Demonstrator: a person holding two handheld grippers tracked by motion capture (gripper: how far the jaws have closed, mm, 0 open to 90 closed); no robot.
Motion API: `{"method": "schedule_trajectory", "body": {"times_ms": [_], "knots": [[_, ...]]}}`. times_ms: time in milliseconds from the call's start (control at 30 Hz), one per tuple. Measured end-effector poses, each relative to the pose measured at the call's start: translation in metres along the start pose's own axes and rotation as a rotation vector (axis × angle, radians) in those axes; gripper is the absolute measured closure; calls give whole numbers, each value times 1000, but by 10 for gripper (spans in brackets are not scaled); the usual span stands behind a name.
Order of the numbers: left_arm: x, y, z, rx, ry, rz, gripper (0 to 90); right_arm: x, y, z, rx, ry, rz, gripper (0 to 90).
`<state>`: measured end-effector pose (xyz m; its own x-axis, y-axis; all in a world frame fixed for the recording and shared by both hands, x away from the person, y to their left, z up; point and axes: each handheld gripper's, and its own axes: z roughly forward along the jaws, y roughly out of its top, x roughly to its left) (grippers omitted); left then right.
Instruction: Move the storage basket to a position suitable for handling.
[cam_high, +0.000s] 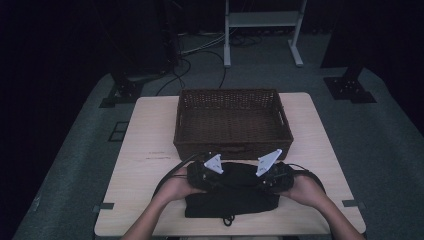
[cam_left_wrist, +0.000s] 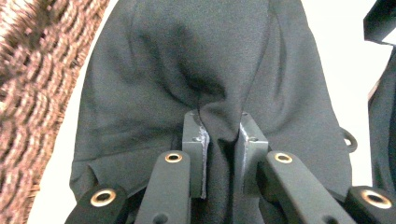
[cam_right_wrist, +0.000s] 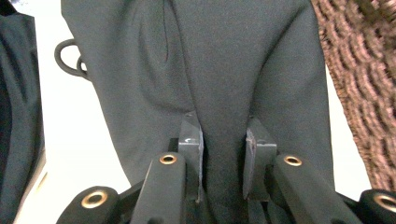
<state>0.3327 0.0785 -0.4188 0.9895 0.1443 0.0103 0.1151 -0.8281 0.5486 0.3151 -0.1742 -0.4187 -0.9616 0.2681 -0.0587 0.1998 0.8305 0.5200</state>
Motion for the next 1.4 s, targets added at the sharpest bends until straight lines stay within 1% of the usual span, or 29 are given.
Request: {"method": "schedule_trajectory", "body": {"times_ms": [33, 100, 167, 233, 267, 467, 567, 800, 933, 1133, 1300, 1400], "knots": [[-1, 2, -4, -2, 4, 5, 771, 1, 1, -3, -3, -4, 0, 726], [-1, 3, -6, -7, 6, 5, 771, 1, 2, -5, -5, -6, -1, 726], [-2, 6, -10, 0, 15, 17, 771, 2, 5, -11, -7, -15, -12, 726], [-3, 7, -11, -3, 16, 15, 771, 2, 6, -12, -9, -16, -11, 726], [-3, 8, -13, 0, 19, 20, 771, 2, 6, -14, -11, -17, -19, 726], [-4, 12, -19, -2, 17, 29, 771, 4, 10, -22, -15, -26, -25, 726], [-4, 15, -24, -7, 25, 30, 771, 4, 13, -26, -17, -30, -29, 726], [-3, 22, -35, -3, 30, 40, 771, 3, 19, -36, -25, -36, -39, 726], [-3, 26, -41, -10, 32, 45, 771, 2, 23, -43, -28, -41, -43, 726], [-2, 32, -52, -9, 40, 61, 771, 1, 29, -53, -35, -48, -57, 726], [-2, 36, -59, -19, 40, 63, 771, 0, 33, -61, -41, -48, -62, 726], [-2, 39, -64, -16, 43, 64, 771, 0, 37, -65, -42, -51, -68, 726]]}}
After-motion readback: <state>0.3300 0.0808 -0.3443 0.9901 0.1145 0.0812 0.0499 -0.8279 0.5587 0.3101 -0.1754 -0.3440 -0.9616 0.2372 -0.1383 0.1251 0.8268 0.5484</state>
